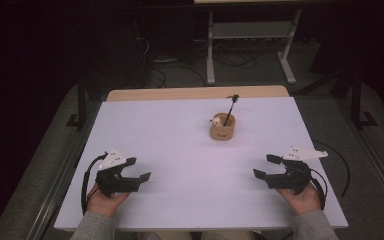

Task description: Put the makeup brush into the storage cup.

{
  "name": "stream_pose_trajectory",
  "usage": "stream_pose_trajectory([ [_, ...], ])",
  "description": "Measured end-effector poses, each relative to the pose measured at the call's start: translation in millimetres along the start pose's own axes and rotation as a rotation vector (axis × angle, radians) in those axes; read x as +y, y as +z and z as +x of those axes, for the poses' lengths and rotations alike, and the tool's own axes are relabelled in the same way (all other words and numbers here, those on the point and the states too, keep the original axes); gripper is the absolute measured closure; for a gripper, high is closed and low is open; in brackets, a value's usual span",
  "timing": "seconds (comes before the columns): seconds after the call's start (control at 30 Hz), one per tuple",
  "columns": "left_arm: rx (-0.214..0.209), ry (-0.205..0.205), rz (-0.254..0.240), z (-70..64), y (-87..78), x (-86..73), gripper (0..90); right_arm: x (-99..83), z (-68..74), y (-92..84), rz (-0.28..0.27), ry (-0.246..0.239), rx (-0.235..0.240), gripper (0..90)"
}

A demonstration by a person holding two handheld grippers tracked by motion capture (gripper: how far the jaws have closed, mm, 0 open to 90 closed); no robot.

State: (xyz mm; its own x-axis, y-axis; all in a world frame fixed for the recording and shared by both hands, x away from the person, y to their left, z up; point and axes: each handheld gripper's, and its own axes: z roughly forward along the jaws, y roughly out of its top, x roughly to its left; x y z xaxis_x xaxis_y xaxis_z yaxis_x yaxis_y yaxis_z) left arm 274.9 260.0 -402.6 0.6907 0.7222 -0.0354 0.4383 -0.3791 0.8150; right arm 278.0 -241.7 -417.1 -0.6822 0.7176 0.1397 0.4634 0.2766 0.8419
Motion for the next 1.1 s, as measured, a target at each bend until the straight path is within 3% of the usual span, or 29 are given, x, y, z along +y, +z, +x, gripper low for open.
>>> stream_pose_trajectory([
  [0.03,0.0,-0.014,0.003,-0.5,0.1,0.0,21.7,0.0,0.0,0.0,0.0,0.0,0.0,22.0],
  [0.07,0.0,0.001,0.007,0.8,-0.1,0.3,20.8,0.1,0.2,-0.1,0.0,-0.002,-0.001,21.7],
  [0.37,-0.015,-0.008,0.007,2.5,-0.1,0.3,18.2,2.5,3.3,0.4,-0.009,0.002,-0.01,14.7],
  [0.43,-0.02,-0.024,0.003,1.4,0.2,-0.1,17.5,2.6,3.7,0.8,-0.004,0.001,-0.016,14.5],
  [0.7,-0.034,-0.01,0.01,0.9,0.6,0.3,16.4,3.3,4.7,0.6,0.0,-0.012,-0.039,13.6],
  [1.1,-0.033,-0.013,0.016,1.6,0.7,-1.1,16.4,5.1,6.5,1.3,-0.004,-0.021,-0.026,13.8],
])
